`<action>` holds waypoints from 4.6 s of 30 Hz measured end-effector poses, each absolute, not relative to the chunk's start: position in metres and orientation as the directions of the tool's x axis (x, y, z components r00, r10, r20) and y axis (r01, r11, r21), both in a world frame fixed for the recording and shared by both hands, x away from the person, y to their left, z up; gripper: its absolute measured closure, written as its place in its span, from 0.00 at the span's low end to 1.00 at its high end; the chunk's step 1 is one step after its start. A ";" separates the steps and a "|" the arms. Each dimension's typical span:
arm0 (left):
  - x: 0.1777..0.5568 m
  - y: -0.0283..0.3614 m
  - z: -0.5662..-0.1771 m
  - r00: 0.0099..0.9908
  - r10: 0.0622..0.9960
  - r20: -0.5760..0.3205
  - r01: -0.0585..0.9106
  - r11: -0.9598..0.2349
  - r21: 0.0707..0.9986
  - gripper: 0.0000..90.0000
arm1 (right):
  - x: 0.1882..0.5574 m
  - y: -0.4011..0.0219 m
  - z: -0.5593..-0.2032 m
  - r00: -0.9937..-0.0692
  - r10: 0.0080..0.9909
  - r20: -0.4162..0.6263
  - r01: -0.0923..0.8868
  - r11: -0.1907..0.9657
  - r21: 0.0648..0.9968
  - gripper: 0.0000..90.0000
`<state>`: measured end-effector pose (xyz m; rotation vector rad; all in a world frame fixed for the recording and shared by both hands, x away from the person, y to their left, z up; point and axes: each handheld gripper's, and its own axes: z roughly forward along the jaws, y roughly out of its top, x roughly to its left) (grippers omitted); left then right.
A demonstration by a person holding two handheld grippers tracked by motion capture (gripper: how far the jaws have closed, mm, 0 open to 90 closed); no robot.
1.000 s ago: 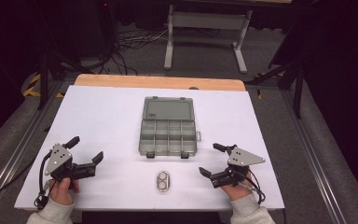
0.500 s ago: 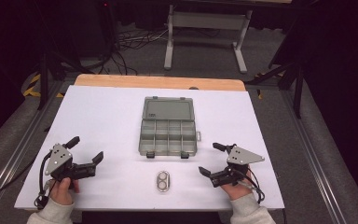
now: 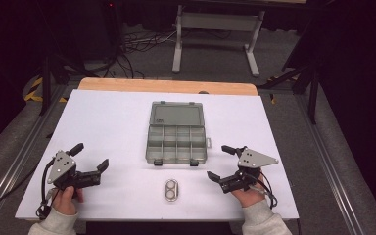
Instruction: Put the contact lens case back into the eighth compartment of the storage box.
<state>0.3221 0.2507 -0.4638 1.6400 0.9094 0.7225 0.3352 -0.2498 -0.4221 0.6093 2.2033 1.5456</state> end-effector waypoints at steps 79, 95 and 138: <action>0.322 0.251 -0.464 0.530 0.848 0.009 0.198 -0.135 0.971 0.00 | 0.369 -0.143 -0.393 -0.981 0.179 -0.069 0.038 0.534 0.845 0.04; 0.322 0.251 -0.464 0.531 0.847 0.010 0.198 -0.135 0.971 0.00 | 0.368 -0.130 -0.413 -0.995 0.101 -0.018 0.055 0.673 0.738 0.04; 0.322 0.250 -0.464 0.533 0.846 0.016 0.195 -0.141 0.971 0.00 | 0.357 -0.105 -0.444 -0.999 0.018 0.039 0.036 0.841 0.540 0.14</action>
